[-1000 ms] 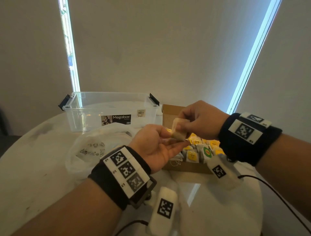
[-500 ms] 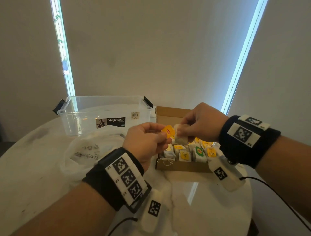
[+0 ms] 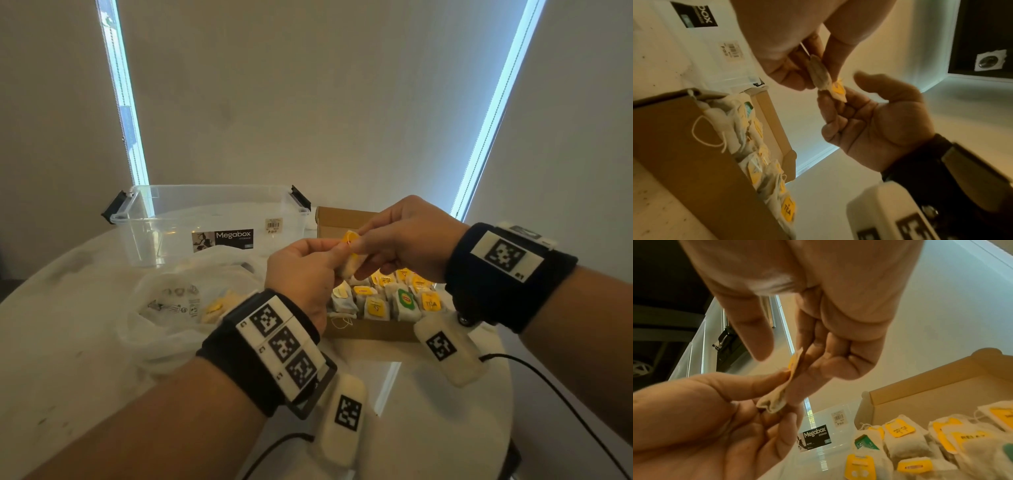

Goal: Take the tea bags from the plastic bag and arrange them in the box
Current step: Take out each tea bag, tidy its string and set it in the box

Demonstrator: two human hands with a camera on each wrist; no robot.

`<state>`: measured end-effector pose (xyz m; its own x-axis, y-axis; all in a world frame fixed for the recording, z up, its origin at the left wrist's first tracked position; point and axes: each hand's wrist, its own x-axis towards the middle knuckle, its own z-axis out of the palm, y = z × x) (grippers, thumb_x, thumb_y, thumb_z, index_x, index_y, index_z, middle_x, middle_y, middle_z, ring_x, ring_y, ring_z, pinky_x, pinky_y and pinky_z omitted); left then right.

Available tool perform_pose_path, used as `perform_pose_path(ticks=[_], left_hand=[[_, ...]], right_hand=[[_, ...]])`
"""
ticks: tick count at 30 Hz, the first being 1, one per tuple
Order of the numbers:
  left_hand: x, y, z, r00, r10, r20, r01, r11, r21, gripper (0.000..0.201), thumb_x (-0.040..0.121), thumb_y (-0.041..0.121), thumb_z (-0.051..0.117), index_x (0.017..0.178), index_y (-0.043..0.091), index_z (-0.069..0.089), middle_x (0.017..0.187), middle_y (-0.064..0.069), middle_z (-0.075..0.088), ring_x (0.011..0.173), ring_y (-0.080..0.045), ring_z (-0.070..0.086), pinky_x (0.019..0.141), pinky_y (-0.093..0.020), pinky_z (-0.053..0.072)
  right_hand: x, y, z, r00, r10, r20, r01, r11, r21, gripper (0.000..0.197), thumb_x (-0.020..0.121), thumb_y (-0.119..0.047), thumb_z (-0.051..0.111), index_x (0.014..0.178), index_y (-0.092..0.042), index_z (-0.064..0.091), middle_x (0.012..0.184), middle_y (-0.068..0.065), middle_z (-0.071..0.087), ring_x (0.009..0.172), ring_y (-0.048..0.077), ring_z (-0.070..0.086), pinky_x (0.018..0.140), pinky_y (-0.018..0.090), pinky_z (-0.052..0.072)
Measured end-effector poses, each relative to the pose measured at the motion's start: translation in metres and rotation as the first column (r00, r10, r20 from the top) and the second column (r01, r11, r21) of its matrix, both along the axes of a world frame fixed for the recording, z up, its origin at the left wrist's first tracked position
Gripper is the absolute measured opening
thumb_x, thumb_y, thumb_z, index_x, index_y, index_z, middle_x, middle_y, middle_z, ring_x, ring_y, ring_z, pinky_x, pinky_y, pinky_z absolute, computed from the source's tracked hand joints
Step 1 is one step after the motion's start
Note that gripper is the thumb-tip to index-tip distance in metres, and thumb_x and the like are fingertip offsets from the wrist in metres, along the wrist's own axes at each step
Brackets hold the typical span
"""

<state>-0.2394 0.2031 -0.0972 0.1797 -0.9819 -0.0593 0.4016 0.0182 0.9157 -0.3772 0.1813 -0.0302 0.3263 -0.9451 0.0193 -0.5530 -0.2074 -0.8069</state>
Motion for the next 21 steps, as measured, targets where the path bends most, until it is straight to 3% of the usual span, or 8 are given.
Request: perform_pose_path(ticks=[3,5,7,10,12,16,21], left_hand=[[0.001,0.001,0.0,1.0,0.001,0.029,-0.001,1.0,-0.015,0.011,0.086,0.01,0.072,0.093,0.017,0.068,0.1,-0.009,0.072,0.1,-0.028,0.069,0.086,-0.041,0.057],[0.007,0.002,0.001,1.0,0.008,0.008,-0.007,1.0,-0.019,0.022,0.086,0.013,0.072,0.106,0.02,0.064,0.109,-0.006,0.069,0.104,-0.025,0.067,0.09,-0.043,0.055],[0.019,0.004,0.002,0.999,0.036,-0.035,-0.037,0.999,-0.018,0.024,0.089,0.012,0.068,0.111,0.018,0.062,0.11,-0.006,0.068,0.103,-0.023,0.066,0.088,-0.041,0.056],[0.038,0.008,0.006,0.99,0.041,-0.136,-0.043,0.999,-0.013,0.015,0.094,0.012,0.061,0.108,0.014,0.065,0.101,-0.005,0.071,0.097,-0.022,0.07,0.076,-0.034,0.057],[0.049,0.01,0.008,0.984,0.024,-0.178,-0.025,1.0,-0.006,0.016,0.092,0.013,0.062,0.108,0.011,0.067,0.1,-0.008,0.072,0.096,-0.024,0.072,0.07,-0.032,0.057],[0.06,0.013,0.012,0.974,-0.022,-0.227,0.019,1.0,-0.013,0.021,0.092,0.013,0.059,0.111,0.009,0.068,0.097,-0.008,0.073,0.089,-0.022,0.073,0.065,-0.031,0.057],[0.072,0.02,0.014,0.971,-0.058,-0.231,0.053,0.998,-0.03,0.019,0.09,0.011,0.056,0.106,0.01,0.069,0.093,-0.006,0.072,0.081,-0.02,0.072,0.061,-0.03,0.055]], right_hand=[[0.0,-0.01,0.002,0.988,-0.059,-0.144,0.038,0.989,-0.146,0.006,0.089,-0.02,0.074,0.092,-0.015,0.076,0.073,-0.003,0.076,0.062,0.006,0.072,0.053,0.013,0.051],[-0.002,-0.025,0.004,0.961,-0.113,-0.254,0.058,0.975,-0.213,0.004,0.092,-0.023,0.071,0.091,-0.02,0.073,0.075,-0.005,0.076,0.063,0.005,0.072,0.062,0.018,0.052],[-0.006,-0.041,0.005,0.888,-0.146,-0.437,0.044,0.971,-0.235,0.006,0.094,-0.027,0.069,0.09,-0.022,0.07,0.074,-0.006,0.075,0.063,0.004,0.072,0.072,0.025,0.053],[-0.007,-0.06,0.0,0.741,-0.049,-0.67,-0.013,0.996,-0.087,0.006,0.095,-0.026,0.068,0.089,-0.022,0.069,0.077,-0.007,0.075,0.063,0.006,0.072,0.083,0.031,0.057],[-0.004,-0.069,-0.007,0.724,-0.001,-0.69,-0.002,1.0,-0.004,0.003,0.094,-0.023,0.069,0.091,-0.022,0.07,0.08,-0.006,0.076,0.063,0.007,0.072,0.082,0.032,0.055],[0.01,-0.084,-0.022,0.7,0.024,-0.714,0.035,0.997,0.068,0.001,0.092,-0.024,0.072,0.093,-0.024,0.072,0.08,-0.006,0.076,0.06,0.006,0.07,0.067,0.026,0.052],[0.02,-0.098,-0.034,0.572,-0.064,-0.818,0.046,0.998,-0.045,0.015,0.087,-0.036,0.076,0.098,-0.026,0.07,0.088,-0.009,0.074,0.069,0.005,0.071,0.061,0.021,0.049]])
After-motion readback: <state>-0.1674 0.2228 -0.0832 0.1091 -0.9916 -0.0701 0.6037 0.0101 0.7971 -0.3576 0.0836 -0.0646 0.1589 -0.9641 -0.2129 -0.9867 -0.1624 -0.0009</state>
